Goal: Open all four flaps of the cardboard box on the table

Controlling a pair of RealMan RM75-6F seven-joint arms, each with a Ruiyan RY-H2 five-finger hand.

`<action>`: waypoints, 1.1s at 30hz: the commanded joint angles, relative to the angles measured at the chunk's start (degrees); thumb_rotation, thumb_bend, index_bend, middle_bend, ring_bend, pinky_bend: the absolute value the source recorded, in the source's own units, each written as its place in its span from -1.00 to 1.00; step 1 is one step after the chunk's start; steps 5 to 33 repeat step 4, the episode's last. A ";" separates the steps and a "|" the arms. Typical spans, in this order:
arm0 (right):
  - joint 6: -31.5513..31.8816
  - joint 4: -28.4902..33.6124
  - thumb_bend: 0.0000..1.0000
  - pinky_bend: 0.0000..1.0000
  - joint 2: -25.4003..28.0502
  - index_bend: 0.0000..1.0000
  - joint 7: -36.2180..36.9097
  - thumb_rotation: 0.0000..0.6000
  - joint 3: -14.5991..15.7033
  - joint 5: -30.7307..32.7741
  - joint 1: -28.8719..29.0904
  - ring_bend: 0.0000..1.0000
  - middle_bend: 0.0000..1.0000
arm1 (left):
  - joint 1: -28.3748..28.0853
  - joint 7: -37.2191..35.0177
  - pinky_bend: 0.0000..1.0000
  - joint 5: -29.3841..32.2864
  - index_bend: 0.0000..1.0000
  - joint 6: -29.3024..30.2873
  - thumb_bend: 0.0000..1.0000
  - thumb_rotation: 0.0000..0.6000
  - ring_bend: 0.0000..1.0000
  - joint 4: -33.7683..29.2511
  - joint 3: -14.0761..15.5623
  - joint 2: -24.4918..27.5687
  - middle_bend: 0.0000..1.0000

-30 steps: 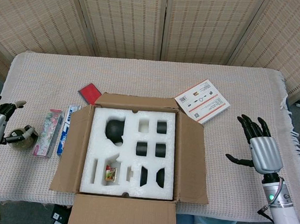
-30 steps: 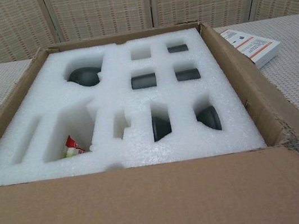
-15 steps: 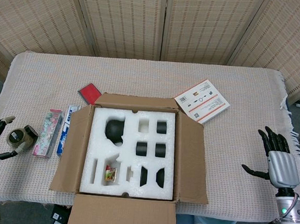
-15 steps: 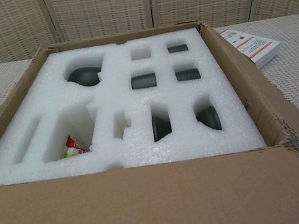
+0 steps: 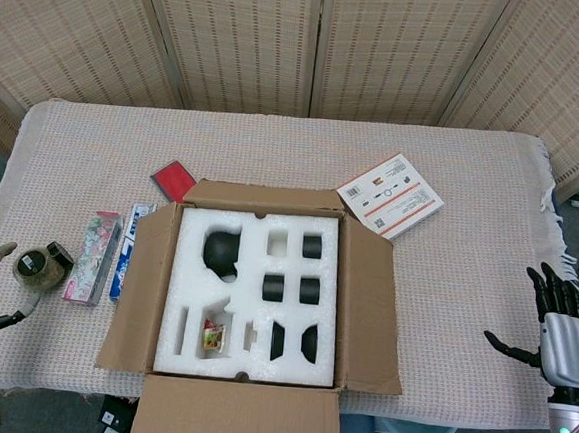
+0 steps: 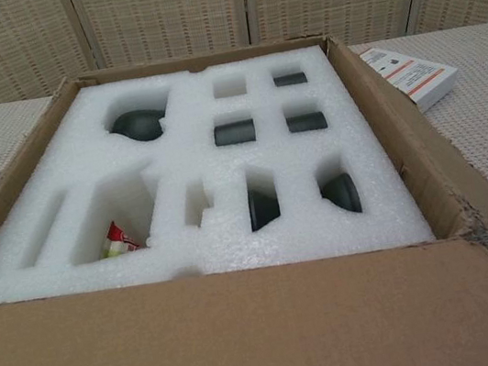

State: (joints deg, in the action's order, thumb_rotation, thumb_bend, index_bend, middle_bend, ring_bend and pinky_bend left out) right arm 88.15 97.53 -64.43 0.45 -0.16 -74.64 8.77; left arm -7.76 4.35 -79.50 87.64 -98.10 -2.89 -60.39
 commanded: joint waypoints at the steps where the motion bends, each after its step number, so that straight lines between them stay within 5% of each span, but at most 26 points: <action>1: -0.61 -0.23 -0.79 -1.00 -0.29 -1.00 0.11 0.45 -0.29 -0.67 -0.18 -0.98 -1.00 | 0.10 -0.03 -1.00 -0.70 -0.65 -0.26 -0.42 -0.25 -0.52 0.21 0.20 -0.43 -0.47; 33: -1.19 -0.39 -0.79 -1.00 -0.53 -1.00 0.09 0.46 -0.61 -1.64 -0.21 -0.98 -1.00 | 0.20 -0.23 -1.00 -1.16 -0.65 -0.66 -0.42 -0.25 -0.52 0.42 0.32 -0.72 -0.47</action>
